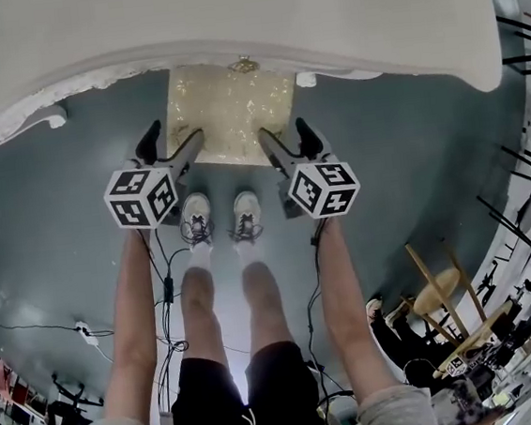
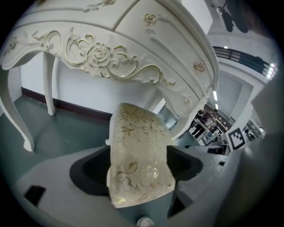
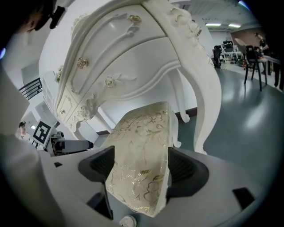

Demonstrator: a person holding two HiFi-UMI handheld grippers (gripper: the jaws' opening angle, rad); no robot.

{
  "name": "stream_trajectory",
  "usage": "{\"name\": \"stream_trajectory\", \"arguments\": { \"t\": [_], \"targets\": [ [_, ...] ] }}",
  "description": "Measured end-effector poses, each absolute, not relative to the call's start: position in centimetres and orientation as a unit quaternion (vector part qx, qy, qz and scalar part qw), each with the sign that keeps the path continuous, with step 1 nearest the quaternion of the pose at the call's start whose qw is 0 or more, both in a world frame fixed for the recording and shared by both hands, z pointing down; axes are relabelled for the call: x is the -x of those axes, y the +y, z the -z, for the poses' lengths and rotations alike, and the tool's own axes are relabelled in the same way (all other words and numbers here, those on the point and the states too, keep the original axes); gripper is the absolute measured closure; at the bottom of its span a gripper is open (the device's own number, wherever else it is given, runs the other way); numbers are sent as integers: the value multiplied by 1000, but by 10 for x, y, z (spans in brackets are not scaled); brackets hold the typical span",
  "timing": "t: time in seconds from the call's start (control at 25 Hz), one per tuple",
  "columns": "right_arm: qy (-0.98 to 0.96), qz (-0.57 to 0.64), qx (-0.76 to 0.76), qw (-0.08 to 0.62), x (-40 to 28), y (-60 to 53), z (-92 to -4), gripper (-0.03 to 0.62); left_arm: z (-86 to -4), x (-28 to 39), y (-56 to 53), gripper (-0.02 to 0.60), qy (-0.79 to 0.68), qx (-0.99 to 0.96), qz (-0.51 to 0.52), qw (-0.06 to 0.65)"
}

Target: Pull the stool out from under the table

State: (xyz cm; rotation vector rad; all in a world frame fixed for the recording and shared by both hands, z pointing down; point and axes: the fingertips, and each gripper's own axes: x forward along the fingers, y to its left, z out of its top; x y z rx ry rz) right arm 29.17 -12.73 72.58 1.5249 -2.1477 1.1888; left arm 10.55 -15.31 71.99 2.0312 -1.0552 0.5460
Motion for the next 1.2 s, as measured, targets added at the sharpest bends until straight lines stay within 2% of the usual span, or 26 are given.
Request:
{"name": "stream_trajectory", "arguments": {
  "t": [0.2, 0.76, 1.2],
  "targets": [
    [-713, -458, -520, 105, -291, -137, -756, 207, -744, -100, -160, 190, -413, -788, -215, 403],
    [-705, -514, -485, 68, -285, -152, -783, 195, -787, -106, -170, 190, -366, -770, -168, 494],
    [-710, -516, -476, 50, -285, -151, -786, 197, -788, -108, -170, 192, -345, -787, -149, 489]
  ]
}}
